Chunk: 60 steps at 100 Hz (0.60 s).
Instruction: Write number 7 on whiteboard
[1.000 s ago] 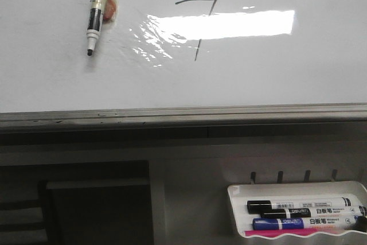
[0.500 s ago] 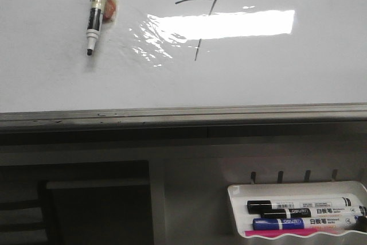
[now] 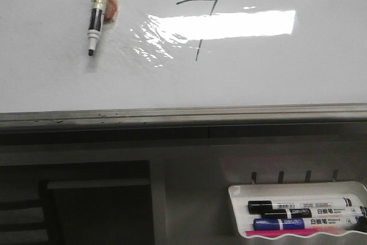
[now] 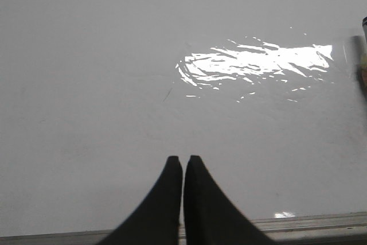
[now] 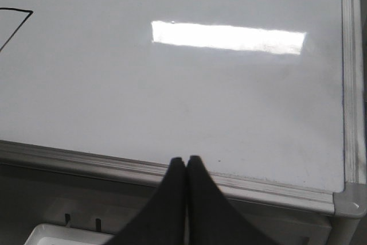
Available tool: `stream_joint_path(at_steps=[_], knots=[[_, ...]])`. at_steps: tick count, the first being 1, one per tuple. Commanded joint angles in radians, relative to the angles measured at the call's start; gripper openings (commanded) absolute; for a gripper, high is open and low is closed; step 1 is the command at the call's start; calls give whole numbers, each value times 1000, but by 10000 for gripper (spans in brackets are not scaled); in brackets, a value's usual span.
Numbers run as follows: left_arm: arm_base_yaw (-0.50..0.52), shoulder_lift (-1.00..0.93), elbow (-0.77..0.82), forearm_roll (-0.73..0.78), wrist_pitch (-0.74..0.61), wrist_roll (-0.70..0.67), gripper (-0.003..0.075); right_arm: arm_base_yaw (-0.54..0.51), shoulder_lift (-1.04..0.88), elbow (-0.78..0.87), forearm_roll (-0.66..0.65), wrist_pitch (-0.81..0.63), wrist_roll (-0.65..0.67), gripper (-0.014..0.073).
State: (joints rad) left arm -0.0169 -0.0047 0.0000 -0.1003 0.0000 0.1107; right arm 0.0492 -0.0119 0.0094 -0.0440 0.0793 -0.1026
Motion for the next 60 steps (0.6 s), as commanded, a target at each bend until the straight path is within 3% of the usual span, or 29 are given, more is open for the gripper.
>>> stream_joint_path(at_steps=[1,60], knots=[[3,-29,35,-7,-69,-11,-20,-5,-18,32,-6,-85,-2,-64],[3,-29,35,-7,-69,-11,-20,-5,-18,30,-6,-92,-2,-64]])
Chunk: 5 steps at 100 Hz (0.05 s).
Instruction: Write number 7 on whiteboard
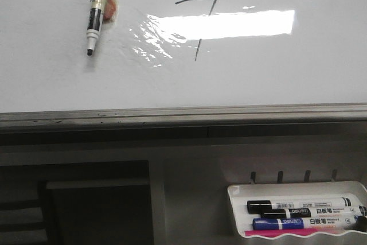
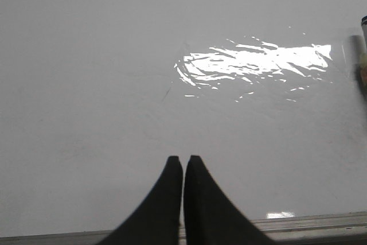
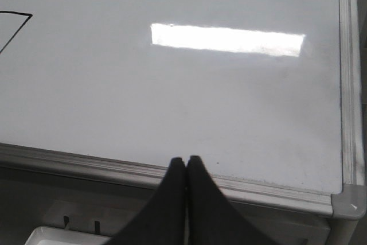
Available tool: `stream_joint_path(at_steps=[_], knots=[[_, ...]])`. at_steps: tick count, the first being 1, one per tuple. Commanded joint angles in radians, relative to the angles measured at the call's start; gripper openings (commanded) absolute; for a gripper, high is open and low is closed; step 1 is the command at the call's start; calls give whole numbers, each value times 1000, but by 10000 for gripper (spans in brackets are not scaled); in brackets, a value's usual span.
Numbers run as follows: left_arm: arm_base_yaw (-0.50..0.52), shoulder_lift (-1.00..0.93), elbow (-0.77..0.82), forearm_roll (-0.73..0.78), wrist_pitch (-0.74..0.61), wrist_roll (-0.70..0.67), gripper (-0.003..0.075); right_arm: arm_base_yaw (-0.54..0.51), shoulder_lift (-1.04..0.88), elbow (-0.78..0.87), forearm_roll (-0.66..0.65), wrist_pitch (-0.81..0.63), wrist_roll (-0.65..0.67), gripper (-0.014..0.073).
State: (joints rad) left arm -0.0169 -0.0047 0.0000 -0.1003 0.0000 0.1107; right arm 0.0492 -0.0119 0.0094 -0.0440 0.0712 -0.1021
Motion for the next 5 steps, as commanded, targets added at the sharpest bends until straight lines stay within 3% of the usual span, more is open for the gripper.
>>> stream_joint_path(at_steps=[1,5], knots=[[3,-29,35,-7,-69,-11,-20,-5,-18,30,-6,-84,-3,-64],[3,-29,35,-7,-69,-11,-20,-5,-18,30,-6,-84,-3,-64]])
